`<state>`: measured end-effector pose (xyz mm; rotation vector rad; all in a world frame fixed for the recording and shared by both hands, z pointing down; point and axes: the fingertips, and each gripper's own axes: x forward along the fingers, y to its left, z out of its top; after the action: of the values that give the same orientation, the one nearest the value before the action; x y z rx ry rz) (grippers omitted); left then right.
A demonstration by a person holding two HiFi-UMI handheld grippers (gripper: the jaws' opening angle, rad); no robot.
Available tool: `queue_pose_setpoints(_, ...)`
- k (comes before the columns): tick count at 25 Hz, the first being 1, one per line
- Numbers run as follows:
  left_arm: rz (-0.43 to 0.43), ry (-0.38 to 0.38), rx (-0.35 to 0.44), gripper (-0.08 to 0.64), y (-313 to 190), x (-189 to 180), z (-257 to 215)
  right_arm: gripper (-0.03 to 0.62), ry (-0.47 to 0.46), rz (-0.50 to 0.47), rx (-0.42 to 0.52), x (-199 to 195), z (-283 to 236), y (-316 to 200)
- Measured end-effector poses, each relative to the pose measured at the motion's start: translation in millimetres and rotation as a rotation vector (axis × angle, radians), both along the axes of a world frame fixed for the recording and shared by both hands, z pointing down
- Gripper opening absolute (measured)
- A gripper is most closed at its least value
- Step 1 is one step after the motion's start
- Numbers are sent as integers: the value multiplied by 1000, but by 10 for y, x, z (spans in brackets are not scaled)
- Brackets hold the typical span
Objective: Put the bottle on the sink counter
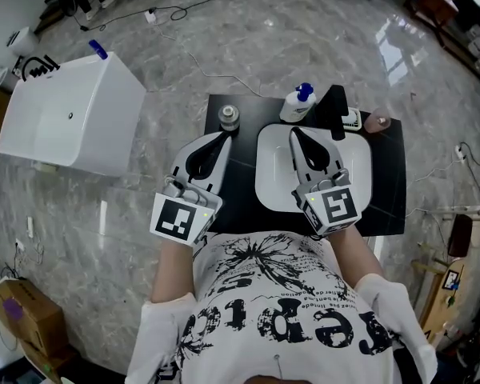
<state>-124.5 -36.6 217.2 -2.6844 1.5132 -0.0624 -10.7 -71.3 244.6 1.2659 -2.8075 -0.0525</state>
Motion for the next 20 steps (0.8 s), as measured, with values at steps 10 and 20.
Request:
queue_pose_setpoints(10, -35, 13, -17, 14, -2, -89, 77, 12, -4, 0, 13, -49, 7, 4)
queue_pose_setpoints(20, -53, 12, -34, 14, -31, -173, 173, 12, -12, 19, -17, -100, 98, 6)
